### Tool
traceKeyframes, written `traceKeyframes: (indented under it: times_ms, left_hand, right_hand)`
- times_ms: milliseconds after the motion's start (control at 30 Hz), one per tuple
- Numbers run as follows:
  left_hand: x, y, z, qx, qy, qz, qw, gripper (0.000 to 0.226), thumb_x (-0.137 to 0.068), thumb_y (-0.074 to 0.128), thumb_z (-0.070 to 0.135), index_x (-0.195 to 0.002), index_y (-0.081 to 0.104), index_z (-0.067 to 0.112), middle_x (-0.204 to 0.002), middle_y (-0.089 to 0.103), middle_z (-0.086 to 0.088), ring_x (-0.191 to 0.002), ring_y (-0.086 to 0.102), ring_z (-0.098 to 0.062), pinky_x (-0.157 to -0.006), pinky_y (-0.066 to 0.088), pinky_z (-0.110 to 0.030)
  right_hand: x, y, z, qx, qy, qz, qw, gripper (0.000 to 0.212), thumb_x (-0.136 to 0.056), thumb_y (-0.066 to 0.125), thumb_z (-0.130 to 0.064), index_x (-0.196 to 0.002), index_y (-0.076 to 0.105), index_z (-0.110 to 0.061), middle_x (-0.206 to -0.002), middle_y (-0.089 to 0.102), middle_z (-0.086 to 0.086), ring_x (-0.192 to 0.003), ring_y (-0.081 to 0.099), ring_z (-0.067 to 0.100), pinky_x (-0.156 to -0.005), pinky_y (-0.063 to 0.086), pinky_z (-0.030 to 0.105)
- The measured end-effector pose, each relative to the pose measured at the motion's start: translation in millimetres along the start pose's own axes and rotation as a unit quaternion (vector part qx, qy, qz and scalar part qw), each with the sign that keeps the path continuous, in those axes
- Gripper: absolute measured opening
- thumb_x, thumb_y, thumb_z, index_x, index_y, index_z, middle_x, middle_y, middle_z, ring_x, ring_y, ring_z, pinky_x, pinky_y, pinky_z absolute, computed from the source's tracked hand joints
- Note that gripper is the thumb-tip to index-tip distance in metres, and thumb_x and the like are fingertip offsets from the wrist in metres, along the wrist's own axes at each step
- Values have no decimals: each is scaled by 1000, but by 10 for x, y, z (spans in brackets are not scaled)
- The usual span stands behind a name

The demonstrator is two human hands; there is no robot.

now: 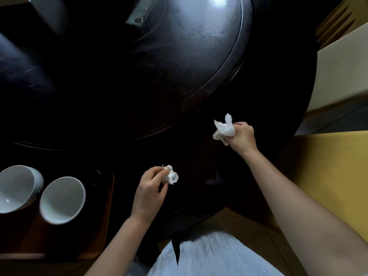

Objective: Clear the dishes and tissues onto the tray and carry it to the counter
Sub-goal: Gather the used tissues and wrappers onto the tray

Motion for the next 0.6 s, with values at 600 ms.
traceKeyframes:
  times_ms: [600]
  left_hand:
    - [38, -31, -67, 2, -14, 4, 1000, 37, -71, 72, -3, -106, 66, 9, -108, 61, -7, -104, 57, -18, -89, 43, -23]
  right_hand:
    - [-83, 99, 20, 97, 88, 36, 991, 44, -80, 71, -24, -111, 52, 1, -117, 57, 20, -114, 48, 35, -92, 43, 43]
Point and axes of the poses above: each hand's wrist, its own x-axis away from the middle knuckle, its own y-axis out of the palm, z = x × y, the point moved 9 cm from there along -x, towards the middle knuckle
